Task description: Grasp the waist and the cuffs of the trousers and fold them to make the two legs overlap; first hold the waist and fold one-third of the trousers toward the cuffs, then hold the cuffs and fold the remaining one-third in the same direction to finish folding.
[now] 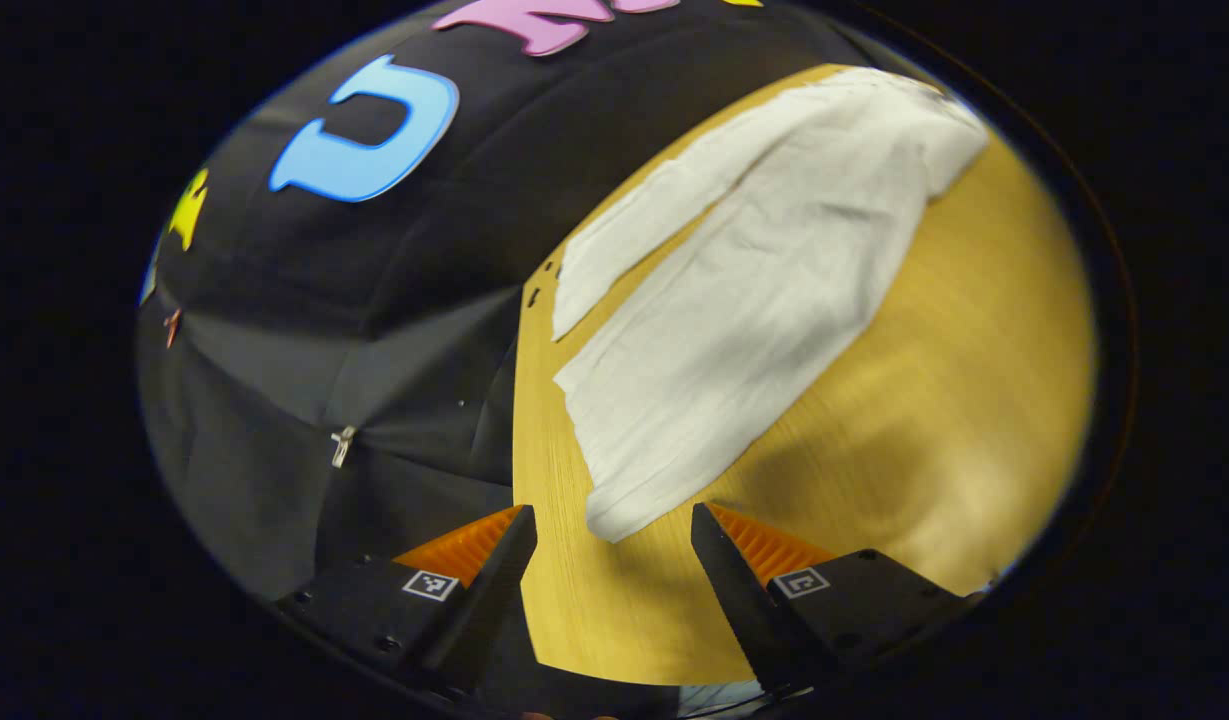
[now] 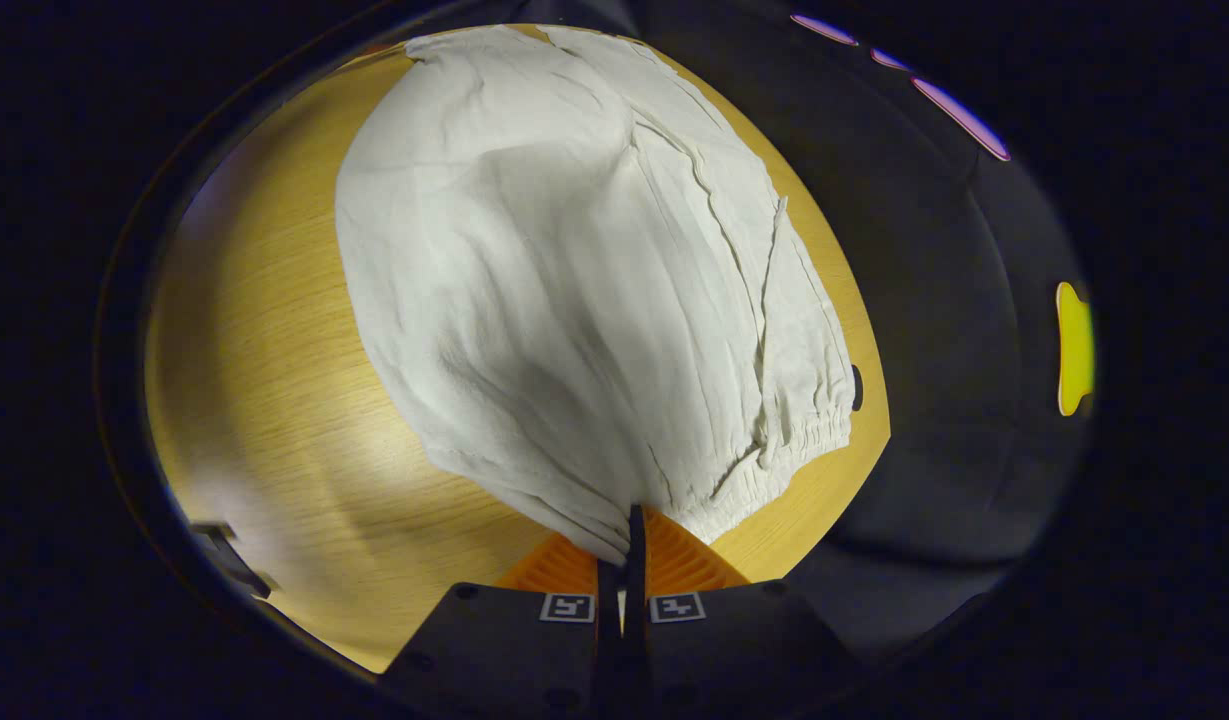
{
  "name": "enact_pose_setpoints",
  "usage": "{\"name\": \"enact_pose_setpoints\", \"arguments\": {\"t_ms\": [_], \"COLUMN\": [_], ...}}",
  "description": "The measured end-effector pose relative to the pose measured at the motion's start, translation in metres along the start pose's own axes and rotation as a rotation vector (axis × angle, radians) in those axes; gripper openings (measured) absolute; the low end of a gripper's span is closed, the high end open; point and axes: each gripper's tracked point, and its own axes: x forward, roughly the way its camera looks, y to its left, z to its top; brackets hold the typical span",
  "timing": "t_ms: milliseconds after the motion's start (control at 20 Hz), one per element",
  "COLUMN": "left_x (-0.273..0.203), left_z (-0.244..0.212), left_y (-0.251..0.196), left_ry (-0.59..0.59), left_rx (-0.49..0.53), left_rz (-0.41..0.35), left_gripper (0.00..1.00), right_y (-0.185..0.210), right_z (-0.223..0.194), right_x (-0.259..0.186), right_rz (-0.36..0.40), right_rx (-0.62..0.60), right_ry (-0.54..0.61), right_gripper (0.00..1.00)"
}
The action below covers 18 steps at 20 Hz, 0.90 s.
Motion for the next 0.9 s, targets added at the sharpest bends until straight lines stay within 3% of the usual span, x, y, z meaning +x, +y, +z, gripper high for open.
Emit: {"name": "enact_pose_setpoints", "arguments": {"t_ms": [150, 300, 500, 650, 700, 750, 900], "left_x": [0.023, 0.04, 0.059, 0.064, 0.066, 0.069, 0.069], "left_z": [-0.01, -0.007, 0.003, 0.002, 0.004, 0.004, 0.001], "left_y": [0.0, -0.003, 0.001, -0.003, -0.003, -0.002, -0.005], "left_ry": [0.0, -0.031, -0.09, -0.042, -0.042, -0.032, -0.011], "left_rx": [0.142, 0.316, 0.67, 0.657, 0.656, 0.657, 0.663], "left_rz": [-0.065, -0.181, -0.317, -0.382, -0.393, -0.402, -0.424], "left_gripper": [0.98, 0.95, 0.85, 0.78, 0.65, 0.7, 0.45], "right_y": [0.002, 0.002, 0.001, 0.001, 0.001, 0.001, 0.001], "right_z": [-0.001, -0.002, -0.002, -0.002, -0.002, -0.001, -0.002], "right_x": [-0.001, -0.001, 0.0, -0.001, -0.001, 0.0, -0.001], "right_rz": [-0.026, -0.048, -0.109, -0.114, -0.118, -0.123, -0.139], "right_rx": [-0.073, -0.124, -0.208, -0.183, -0.19, -0.195, -0.197], "right_ry": [0.009, 0.045, 0.062, 0.057, 0.056, 0.054, 0.05], "right_gripper": [0.05, 0.05, 0.05, 0.05, 0.05, 0.05, 0.05]}}
